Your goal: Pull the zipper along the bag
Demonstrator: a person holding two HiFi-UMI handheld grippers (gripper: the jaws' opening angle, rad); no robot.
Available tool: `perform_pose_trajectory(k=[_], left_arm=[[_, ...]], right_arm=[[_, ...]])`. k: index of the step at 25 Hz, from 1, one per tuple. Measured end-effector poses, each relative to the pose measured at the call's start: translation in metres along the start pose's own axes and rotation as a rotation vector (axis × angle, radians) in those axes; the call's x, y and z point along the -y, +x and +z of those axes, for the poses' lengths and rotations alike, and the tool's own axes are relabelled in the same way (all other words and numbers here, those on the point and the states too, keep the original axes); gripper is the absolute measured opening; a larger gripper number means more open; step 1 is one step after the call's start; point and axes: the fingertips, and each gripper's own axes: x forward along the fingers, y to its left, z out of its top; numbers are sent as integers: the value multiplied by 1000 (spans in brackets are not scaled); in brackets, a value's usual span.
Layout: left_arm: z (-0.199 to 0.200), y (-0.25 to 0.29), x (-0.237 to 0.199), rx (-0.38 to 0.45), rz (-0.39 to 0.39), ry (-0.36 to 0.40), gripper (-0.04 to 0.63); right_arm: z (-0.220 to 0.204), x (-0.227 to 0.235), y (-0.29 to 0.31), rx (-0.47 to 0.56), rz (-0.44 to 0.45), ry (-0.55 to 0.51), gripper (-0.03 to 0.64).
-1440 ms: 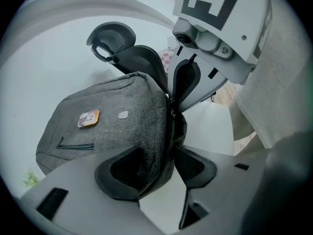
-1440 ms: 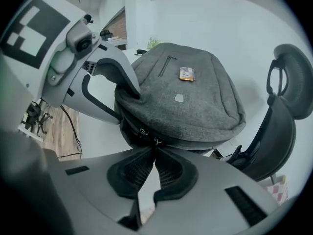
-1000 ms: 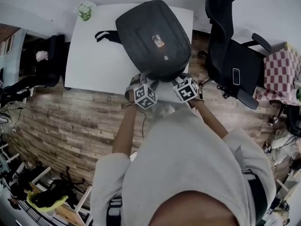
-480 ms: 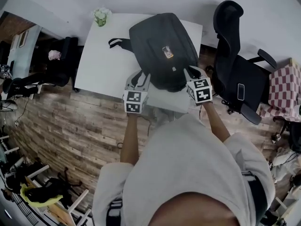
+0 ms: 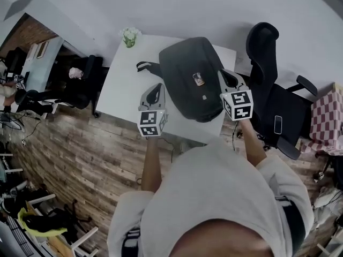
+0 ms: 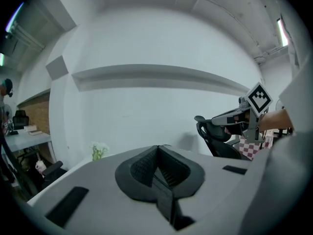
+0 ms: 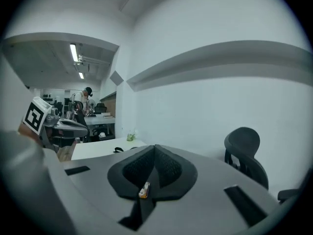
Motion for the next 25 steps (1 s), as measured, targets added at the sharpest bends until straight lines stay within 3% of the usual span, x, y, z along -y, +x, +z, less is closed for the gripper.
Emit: perform_pose_trajectory(k=[8, 25], left_arm=[[22, 3, -8, 47, 34, -18, 26], [22, 0, 0, 44, 32, -21, 26]], right_arm=[[33, 2, 7, 80, 0, -24, 14], [19, -5, 4, 59, 21, 31, 12]])
